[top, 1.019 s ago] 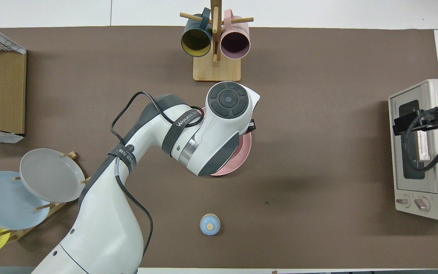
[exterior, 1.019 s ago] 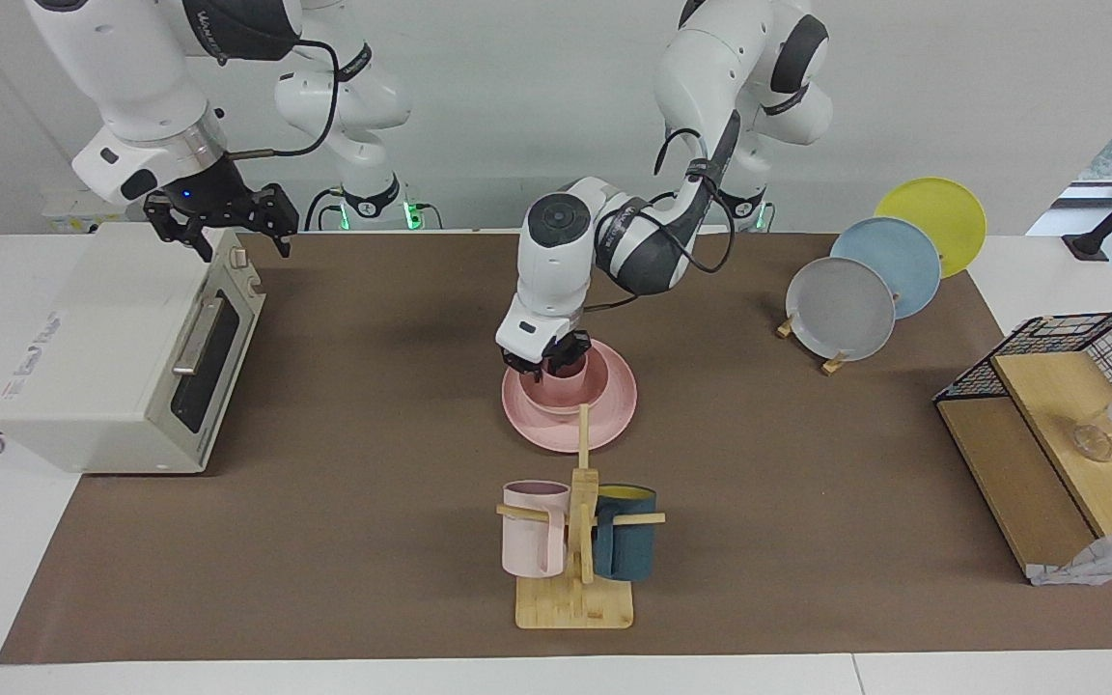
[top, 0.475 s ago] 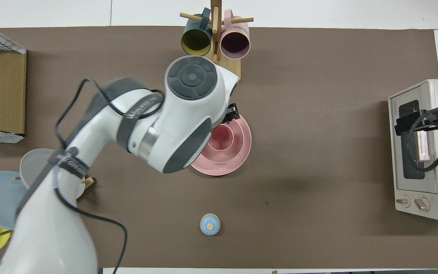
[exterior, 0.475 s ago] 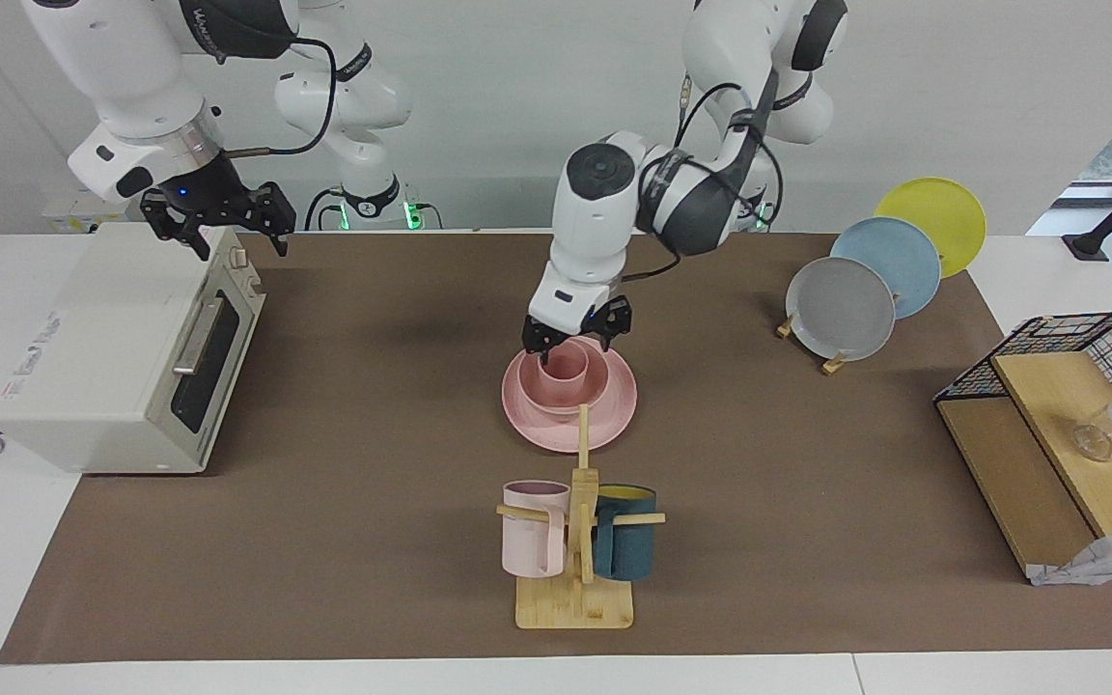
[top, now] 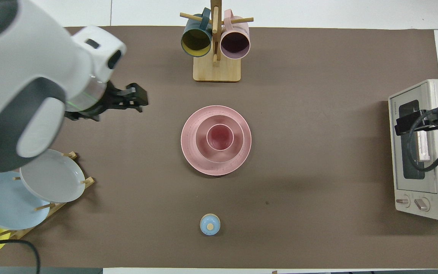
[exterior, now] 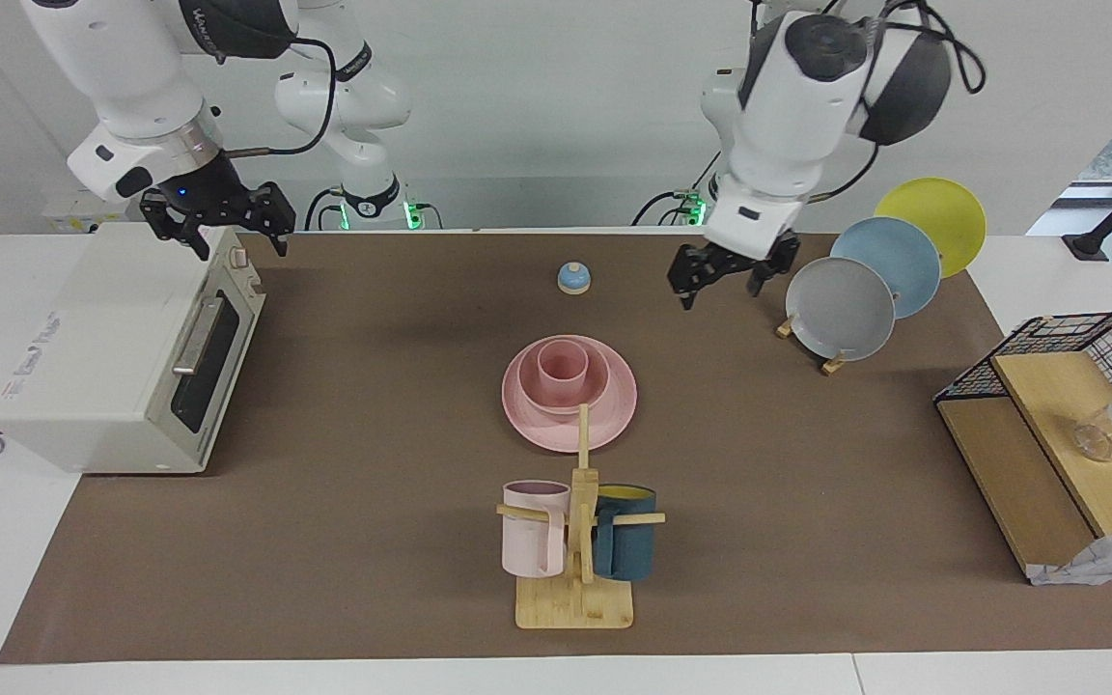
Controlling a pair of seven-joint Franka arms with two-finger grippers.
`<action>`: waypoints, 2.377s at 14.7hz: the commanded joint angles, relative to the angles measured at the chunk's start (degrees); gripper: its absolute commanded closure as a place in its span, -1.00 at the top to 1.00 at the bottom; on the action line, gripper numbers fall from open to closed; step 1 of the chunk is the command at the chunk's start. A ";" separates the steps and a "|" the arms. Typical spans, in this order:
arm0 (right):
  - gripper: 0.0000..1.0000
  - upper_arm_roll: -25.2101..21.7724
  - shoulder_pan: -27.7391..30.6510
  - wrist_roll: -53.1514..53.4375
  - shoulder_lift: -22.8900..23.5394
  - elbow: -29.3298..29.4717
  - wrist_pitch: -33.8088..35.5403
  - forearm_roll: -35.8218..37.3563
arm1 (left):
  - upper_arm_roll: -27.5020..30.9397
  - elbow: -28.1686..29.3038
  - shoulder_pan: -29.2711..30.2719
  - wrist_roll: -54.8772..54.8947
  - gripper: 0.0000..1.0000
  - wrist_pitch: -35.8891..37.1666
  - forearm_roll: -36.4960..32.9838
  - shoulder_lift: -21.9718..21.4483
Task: Organize tableware
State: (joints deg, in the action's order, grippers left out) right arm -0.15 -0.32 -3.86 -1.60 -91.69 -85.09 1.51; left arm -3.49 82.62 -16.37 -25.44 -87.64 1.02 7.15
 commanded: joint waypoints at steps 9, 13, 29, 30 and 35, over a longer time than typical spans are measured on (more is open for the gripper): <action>1.00 0.50 0.93 -0.97 -1.21 -1.21 0.10 -0.28 | -0.73 17.14 14.69 17.97 1.00 -7.37 -0.14 -13.48; 1.00 0.50 1.02 -0.97 -1.21 -1.21 0.19 -0.28 | -0.73 16.00 15.31 17.80 1.00 -6.59 -0.14 -12.86; 1.00 0.50 0.93 -0.97 -1.13 -1.21 0.19 -0.28 | -1.52 7.56 17.51 22.19 1.00 3.26 -0.05 -9.17; 1.00 0.50 0.93 -0.97 -1.13 -1.21 0.19 -0.28 | -1.61 7.65 17.51 22.19 1.00 3.26 -0.05 -9.17; 1.00 0.50 1.02 -0.97 -1.13 -1.21 0.19 -0.28 | -3.46 8.17 19.36 22.28 1.00 3.09 1.00 -9.26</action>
State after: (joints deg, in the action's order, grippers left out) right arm -0.15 -0.32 -3.86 -1.60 -91.69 -85.09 1.51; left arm -5.83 91.43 1.66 -4.21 -85.39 1.36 -2.42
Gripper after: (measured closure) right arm 0.000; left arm 0.000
